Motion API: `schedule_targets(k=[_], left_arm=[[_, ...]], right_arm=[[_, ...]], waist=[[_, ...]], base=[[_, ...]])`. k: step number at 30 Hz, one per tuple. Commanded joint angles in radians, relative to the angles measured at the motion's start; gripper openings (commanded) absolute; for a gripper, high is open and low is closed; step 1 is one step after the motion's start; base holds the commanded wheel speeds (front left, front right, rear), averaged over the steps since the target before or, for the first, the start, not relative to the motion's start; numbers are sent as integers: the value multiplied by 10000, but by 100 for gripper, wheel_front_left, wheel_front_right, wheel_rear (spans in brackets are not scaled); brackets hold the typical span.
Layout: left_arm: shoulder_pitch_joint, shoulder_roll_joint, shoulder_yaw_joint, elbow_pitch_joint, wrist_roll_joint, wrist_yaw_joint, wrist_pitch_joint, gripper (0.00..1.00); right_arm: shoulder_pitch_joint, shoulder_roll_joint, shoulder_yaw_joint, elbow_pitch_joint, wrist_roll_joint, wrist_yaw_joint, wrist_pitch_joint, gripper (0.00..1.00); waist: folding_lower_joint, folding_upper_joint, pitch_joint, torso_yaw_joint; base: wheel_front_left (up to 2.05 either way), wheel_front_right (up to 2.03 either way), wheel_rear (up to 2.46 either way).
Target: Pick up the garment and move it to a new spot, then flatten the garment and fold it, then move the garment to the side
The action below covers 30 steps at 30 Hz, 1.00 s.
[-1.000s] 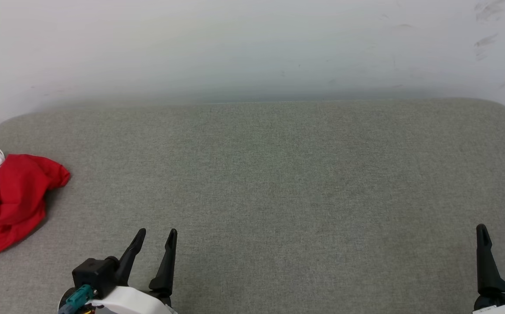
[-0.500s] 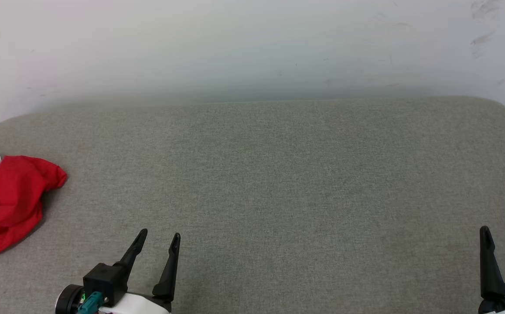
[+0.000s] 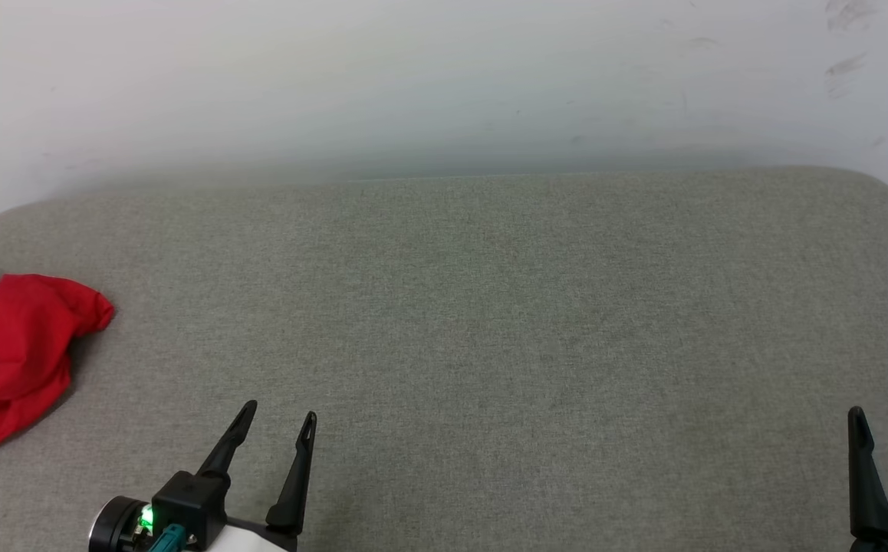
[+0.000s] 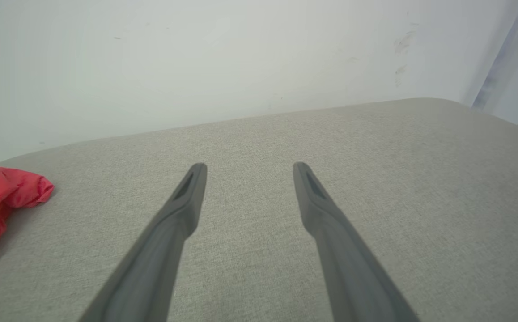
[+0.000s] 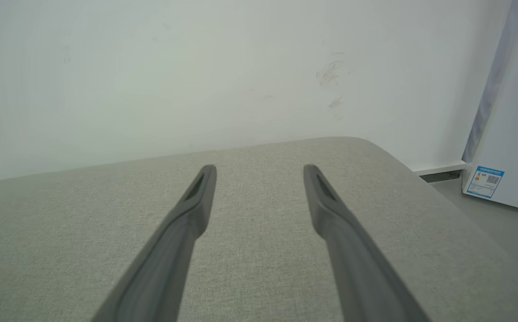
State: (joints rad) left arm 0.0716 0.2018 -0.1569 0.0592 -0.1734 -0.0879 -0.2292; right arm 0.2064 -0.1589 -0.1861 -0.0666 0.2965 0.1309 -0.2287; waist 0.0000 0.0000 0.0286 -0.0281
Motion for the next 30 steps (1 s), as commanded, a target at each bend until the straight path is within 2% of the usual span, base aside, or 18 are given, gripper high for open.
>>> schedule_targets(k=[1, 18, 30], left_arm=[[45, -31, 43, -79, 155, -34, -76, 100], [283, -150, 400, -229, 1458, -234, -385, 100], [197, -435, 925, -104, 1126, -369, -373, 100]], right_arm=[[80, -76, -42, -121, -181, -4, -89, 100], [483, -17, -243, -448, -1288, -5, -388, 100], [388, -124, -256, -434, -1233, -5, -376, 100]], waist=[[0, 0, 7, -2], [0, 0, 8, 109], [0, 0, 23, 281]], base=[[0, 0, 0], [0, 0, 0], [0, 0, 0]])
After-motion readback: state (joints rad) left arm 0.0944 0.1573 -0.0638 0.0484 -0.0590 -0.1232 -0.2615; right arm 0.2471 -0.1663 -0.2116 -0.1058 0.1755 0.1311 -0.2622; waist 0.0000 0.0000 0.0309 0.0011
